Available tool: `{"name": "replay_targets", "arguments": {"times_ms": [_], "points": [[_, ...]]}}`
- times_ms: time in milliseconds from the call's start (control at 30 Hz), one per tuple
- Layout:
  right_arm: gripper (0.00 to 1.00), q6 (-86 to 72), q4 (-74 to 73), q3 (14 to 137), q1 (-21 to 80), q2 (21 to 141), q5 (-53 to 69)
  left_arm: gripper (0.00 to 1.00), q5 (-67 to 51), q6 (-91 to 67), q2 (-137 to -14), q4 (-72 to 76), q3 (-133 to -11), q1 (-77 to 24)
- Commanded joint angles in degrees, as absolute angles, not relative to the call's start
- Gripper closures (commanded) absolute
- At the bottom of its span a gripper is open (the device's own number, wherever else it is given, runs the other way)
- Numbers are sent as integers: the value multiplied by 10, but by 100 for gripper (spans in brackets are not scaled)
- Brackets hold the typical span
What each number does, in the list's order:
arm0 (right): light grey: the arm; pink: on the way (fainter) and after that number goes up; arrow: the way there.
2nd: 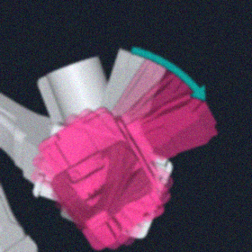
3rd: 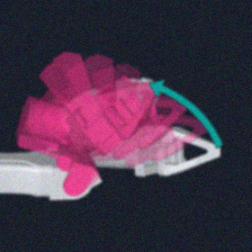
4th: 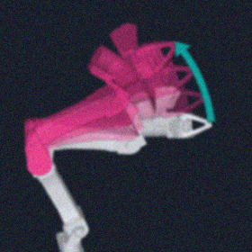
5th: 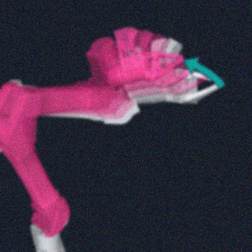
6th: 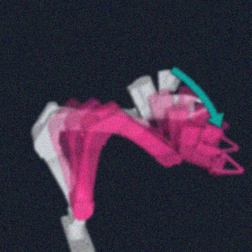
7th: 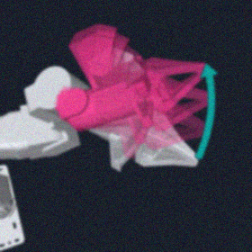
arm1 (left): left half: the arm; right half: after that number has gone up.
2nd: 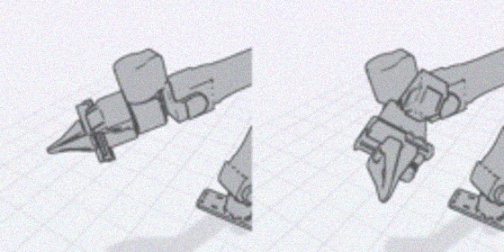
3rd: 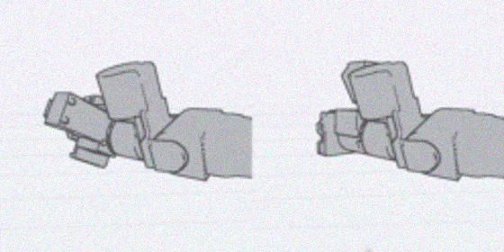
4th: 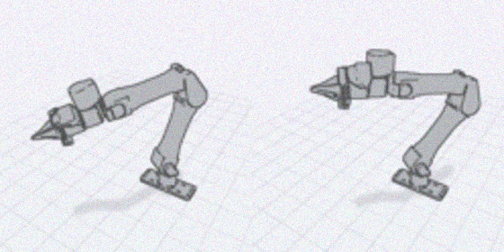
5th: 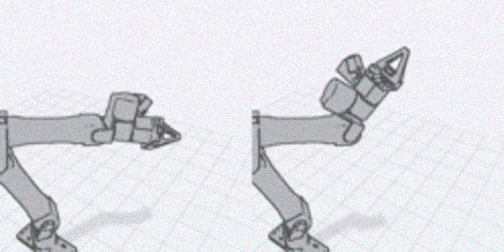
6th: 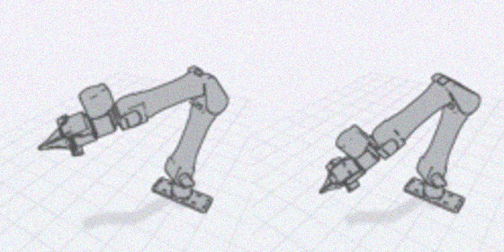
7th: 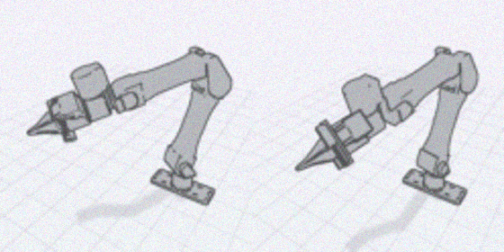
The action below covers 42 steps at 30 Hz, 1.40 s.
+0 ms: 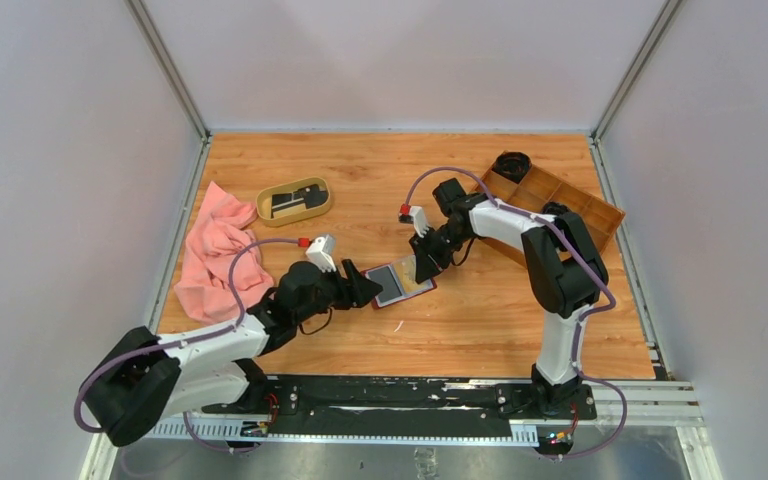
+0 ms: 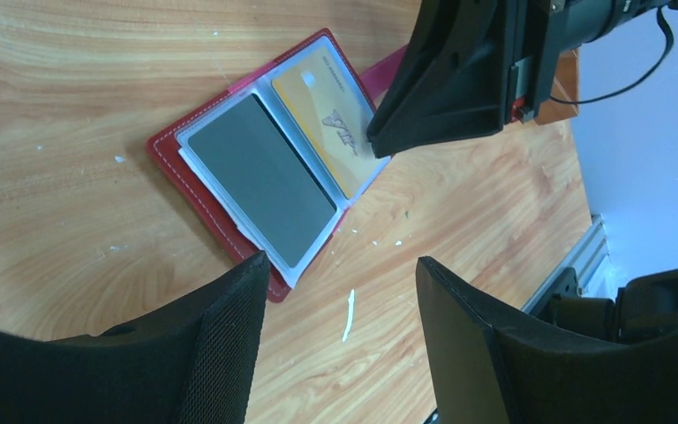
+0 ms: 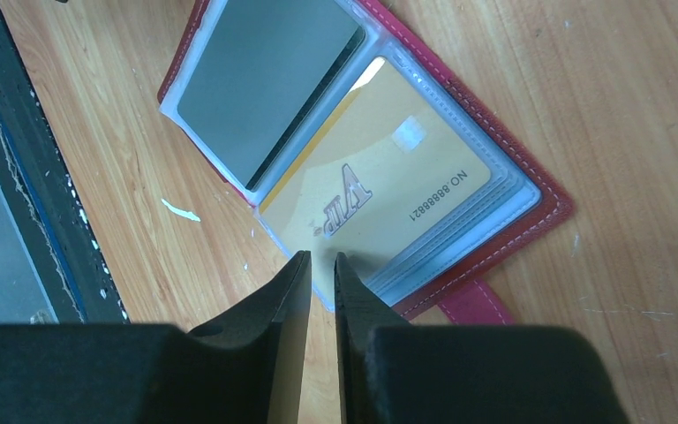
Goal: Put the credit cards into the card holder
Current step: Turn over the card slot in the card holder.
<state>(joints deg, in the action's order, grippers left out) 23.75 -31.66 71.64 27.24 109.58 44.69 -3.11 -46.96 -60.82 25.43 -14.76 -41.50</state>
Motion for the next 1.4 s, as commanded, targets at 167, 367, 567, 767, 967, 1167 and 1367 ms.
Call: {"name": "replay_targets", "arguments": {"times_ms": [167,367,567,767,967,1167,1367], "points": [[80,226,-319,728,274,1114,430,32,-9,-472,-709,294,-190,-418],[80,226,-320,729,275,1114,431,31,-3,-480,-739,295,-197,-418],[80,226,-321,729,275,1114,433,35,-17,-487,-777,321,-207,-418],[80,227,-321,729,275,1114,435,41,-16,-486,-783,328,-211,-418],[80,228,-322,729,276,1115,435,41,-12,-486,-796,328,-214,-418],[80,228,-323,729,275,1114,435,39,-13,-486,-820,328,-222,-418],[80,228,-323,729,276,1114,436,38,-18,-488,-844,328,-231,-418]]}}
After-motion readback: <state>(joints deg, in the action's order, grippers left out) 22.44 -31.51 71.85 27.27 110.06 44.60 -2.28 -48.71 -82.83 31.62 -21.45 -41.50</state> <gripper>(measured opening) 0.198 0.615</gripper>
